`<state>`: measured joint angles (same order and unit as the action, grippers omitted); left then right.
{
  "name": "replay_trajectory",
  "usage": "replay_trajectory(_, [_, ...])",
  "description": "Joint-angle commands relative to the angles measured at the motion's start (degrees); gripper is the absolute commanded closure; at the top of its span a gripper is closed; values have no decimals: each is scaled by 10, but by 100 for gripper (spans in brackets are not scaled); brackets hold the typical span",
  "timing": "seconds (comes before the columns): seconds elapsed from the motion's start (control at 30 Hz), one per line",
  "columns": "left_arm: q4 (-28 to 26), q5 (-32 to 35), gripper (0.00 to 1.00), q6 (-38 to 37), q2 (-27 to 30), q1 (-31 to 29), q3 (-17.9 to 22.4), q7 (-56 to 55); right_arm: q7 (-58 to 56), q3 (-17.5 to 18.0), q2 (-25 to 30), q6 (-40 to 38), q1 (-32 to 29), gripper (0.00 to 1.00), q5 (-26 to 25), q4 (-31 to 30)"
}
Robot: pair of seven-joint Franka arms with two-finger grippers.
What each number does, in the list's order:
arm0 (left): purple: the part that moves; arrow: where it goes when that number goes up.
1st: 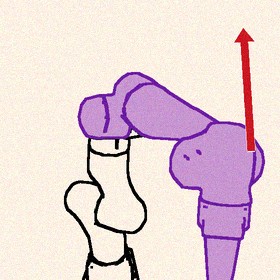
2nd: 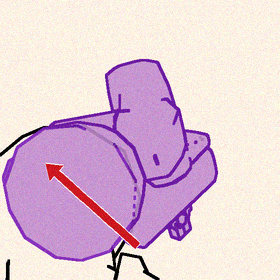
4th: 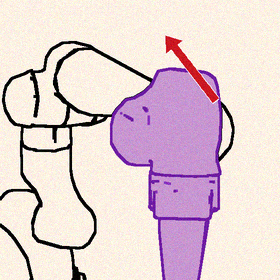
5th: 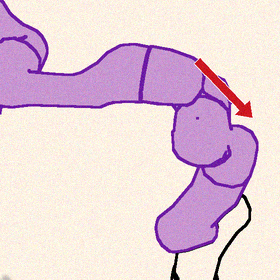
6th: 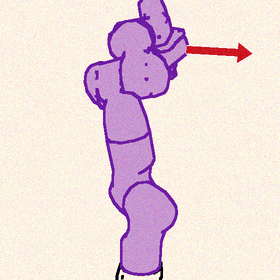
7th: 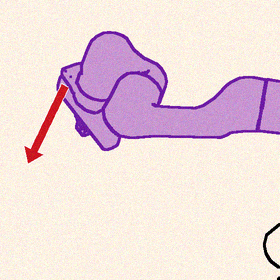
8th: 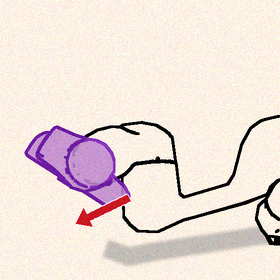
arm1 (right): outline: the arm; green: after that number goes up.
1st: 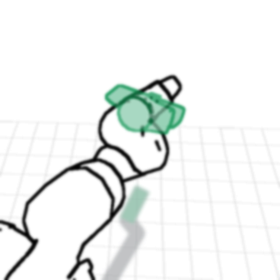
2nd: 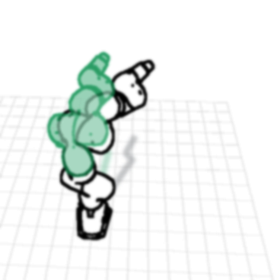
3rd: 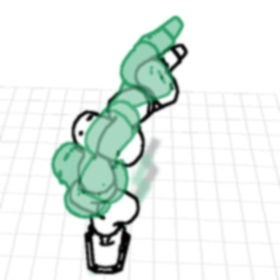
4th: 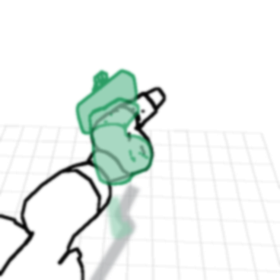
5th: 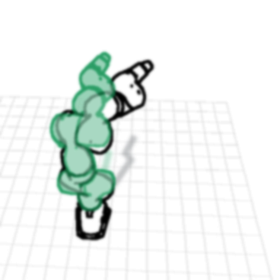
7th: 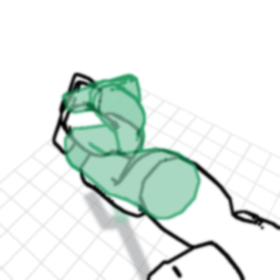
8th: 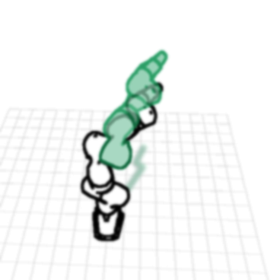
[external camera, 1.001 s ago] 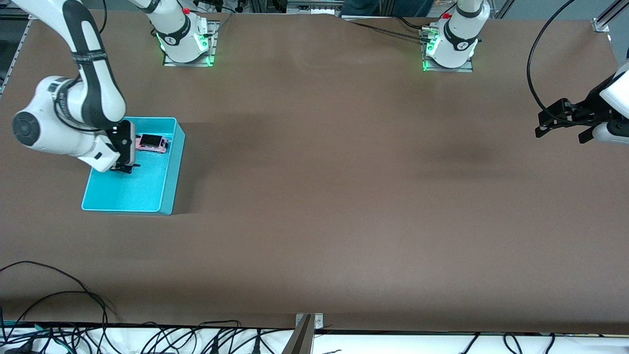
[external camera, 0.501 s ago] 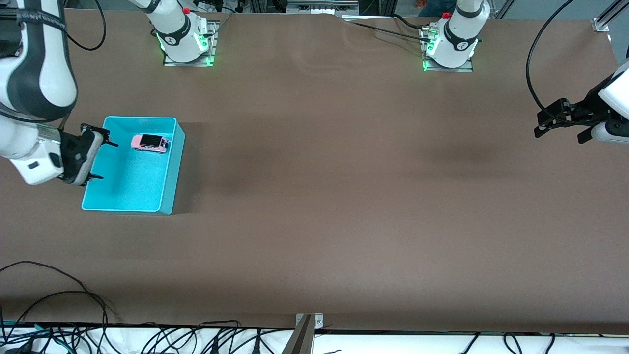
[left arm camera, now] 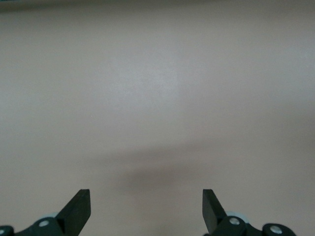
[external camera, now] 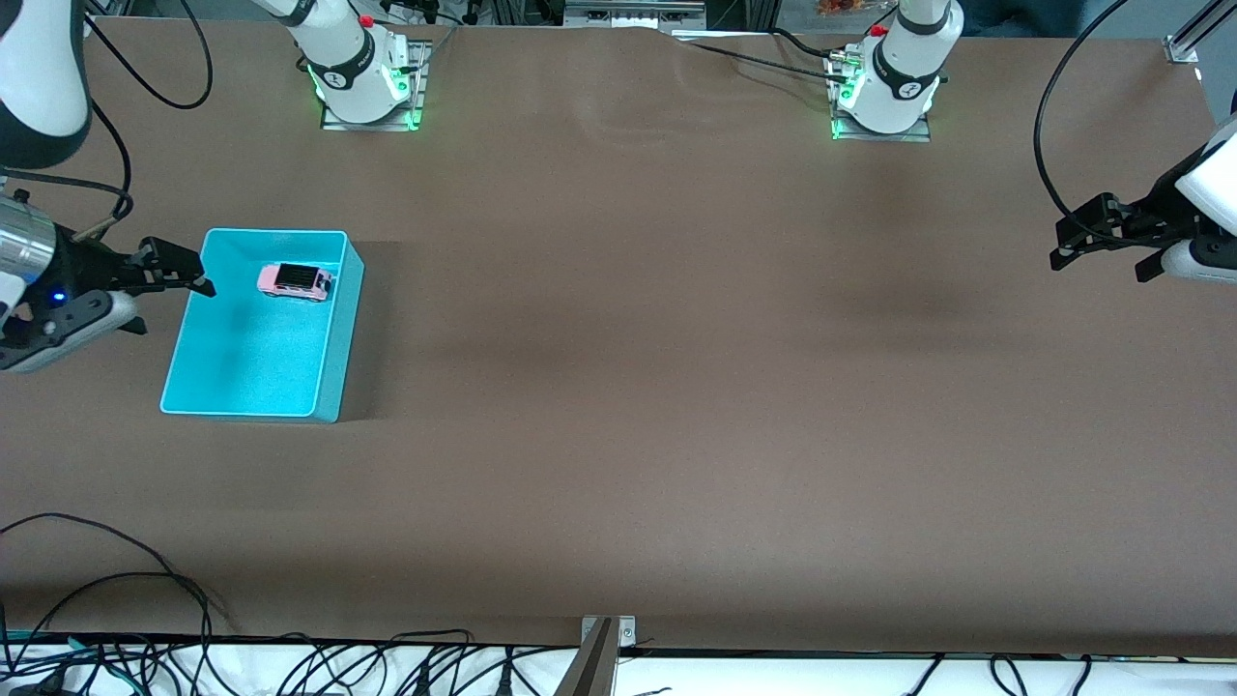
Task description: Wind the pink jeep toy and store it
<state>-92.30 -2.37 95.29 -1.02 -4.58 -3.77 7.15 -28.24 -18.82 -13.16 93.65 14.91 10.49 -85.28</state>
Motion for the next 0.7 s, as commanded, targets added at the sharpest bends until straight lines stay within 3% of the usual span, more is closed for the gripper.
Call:
replay_trajectory(0.0, [17, 3, 0, -11, -4, 1, -1, 2, 144, -1, -4, -29, -1, 0, -15, 41])
replay_trajectory(0.13, [17, 3, 0, -11, -4, 1, -1, 2, 233, 1, -3, -30, 0, 0, -51, 50])
replay_trajectory(0.4, [17, 3, 0, -11, -4, 1, -1, 2, 261, 3, 2, -38, 27, 0, -89, 66])
replay_trajectory(0.67, [17, 3, 0, -11, -4, 1, -1, 2, 288, 5, 68, -70, 34, 0, -111, 15])
